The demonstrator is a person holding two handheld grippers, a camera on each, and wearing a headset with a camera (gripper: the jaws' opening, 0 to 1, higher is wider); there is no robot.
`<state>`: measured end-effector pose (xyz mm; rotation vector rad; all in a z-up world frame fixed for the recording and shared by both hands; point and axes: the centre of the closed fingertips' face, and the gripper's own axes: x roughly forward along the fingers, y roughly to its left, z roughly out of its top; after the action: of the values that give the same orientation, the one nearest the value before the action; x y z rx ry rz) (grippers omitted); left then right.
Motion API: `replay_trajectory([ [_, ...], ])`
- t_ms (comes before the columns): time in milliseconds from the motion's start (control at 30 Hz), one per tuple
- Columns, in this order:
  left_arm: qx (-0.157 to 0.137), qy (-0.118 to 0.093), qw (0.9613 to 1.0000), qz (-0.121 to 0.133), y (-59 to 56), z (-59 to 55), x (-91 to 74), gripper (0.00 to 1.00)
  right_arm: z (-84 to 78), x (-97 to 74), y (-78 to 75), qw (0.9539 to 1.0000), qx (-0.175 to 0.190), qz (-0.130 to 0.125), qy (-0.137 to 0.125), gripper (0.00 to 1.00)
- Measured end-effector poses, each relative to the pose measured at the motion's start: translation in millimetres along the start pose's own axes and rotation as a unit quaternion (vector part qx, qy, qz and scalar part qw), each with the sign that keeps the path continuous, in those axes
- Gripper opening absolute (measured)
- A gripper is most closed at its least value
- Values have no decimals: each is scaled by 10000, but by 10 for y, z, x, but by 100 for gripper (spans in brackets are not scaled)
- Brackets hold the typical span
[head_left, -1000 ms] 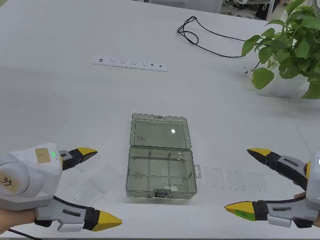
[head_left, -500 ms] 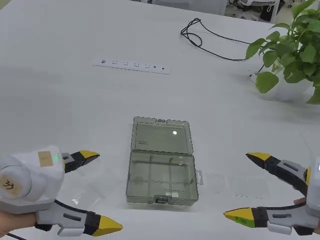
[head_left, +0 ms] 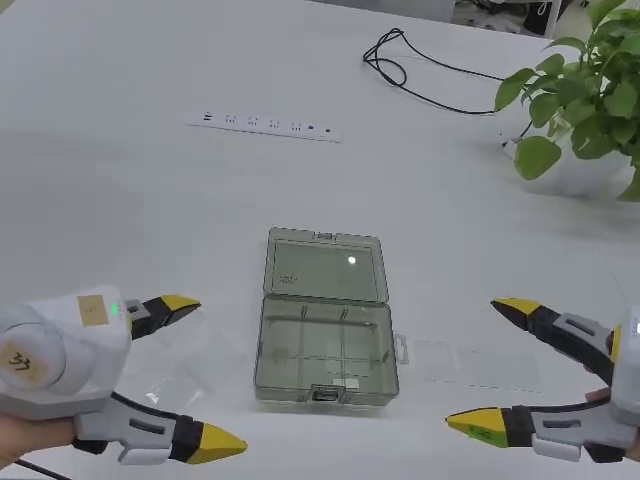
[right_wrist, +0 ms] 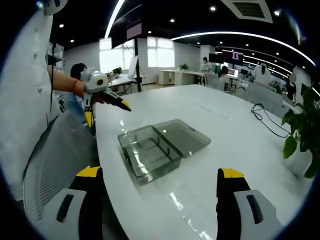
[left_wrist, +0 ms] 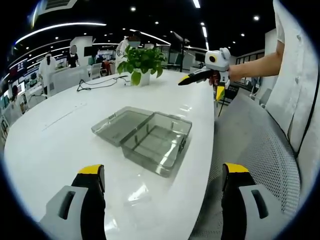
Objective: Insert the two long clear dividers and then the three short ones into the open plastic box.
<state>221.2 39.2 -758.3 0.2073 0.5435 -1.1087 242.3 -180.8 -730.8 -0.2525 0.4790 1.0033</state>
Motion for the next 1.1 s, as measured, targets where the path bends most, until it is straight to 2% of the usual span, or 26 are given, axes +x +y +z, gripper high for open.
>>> replay_trajectory([
  [533,-11,38,10000,-8,14,-3,11,99,65,16,54,10000,28,-40,-40,95],
  [900,-43,65,10000,49,56,-8,-11,98,55,8,51,10000,53,-52,-57,94],
  [1100,-99,78,9998,134,120,-13,-48,98,66,12,49,9999,73,-62,-78,94],
])
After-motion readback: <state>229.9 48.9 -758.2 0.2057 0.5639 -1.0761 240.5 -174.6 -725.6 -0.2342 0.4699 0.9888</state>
